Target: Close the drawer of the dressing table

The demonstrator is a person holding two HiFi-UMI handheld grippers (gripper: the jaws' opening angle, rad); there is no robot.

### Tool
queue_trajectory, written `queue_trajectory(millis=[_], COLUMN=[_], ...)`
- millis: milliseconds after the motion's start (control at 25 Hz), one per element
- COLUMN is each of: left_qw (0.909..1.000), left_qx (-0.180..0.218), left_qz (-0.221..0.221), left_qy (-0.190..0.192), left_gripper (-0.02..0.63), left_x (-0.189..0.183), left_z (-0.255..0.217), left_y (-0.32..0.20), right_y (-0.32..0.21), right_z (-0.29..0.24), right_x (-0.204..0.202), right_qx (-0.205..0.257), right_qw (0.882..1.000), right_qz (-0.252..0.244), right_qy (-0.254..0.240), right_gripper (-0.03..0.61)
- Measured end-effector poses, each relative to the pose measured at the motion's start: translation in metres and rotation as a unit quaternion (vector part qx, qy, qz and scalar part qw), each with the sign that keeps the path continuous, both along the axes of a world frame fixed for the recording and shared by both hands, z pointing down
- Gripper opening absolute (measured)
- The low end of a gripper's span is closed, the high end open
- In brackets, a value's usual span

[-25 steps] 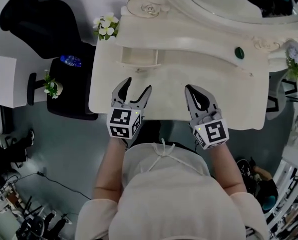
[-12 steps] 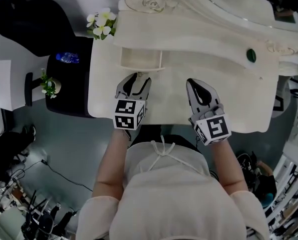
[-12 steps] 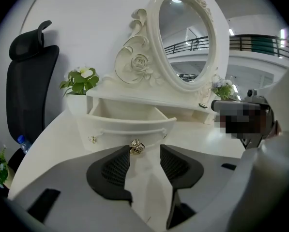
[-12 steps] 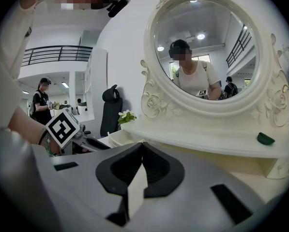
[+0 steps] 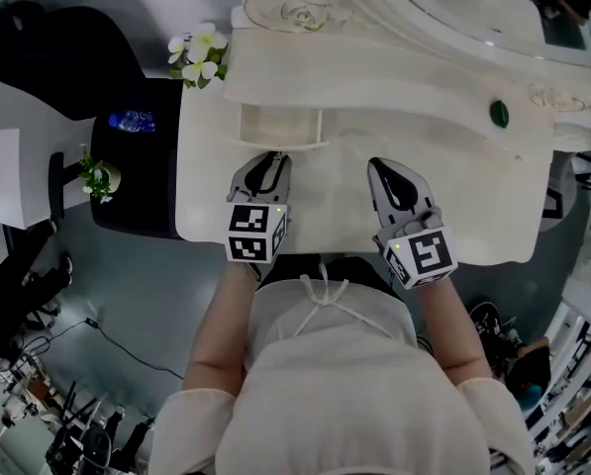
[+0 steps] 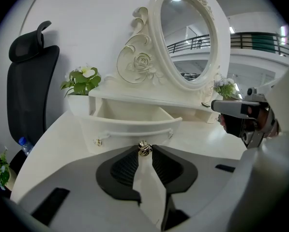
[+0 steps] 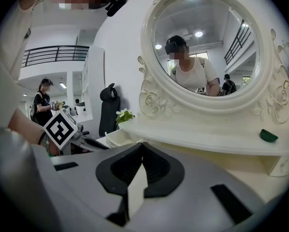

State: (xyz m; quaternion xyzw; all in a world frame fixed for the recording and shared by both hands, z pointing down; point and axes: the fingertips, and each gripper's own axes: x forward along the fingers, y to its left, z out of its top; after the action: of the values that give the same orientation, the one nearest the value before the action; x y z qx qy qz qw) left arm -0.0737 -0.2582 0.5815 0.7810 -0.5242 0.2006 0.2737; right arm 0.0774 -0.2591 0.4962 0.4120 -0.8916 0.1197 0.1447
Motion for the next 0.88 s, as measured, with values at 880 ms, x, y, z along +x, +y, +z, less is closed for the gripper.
queue_trajectory(millis=[880], left_qw=[0.9998], left_qx=[-0.002], left_qz=[0.019], left_qy=[0.007], left_gripper=[0.106], left_x=[0.001], left_z=[0.002], left_y=[-0.037], right_y=[-0.04], right_z=[-0.018], right_x=[0.005], right_qx=[0.022], right_qw=[0.999], right_qz=[0.025], right_qy=[-0.008], right_gripper=[0.006])
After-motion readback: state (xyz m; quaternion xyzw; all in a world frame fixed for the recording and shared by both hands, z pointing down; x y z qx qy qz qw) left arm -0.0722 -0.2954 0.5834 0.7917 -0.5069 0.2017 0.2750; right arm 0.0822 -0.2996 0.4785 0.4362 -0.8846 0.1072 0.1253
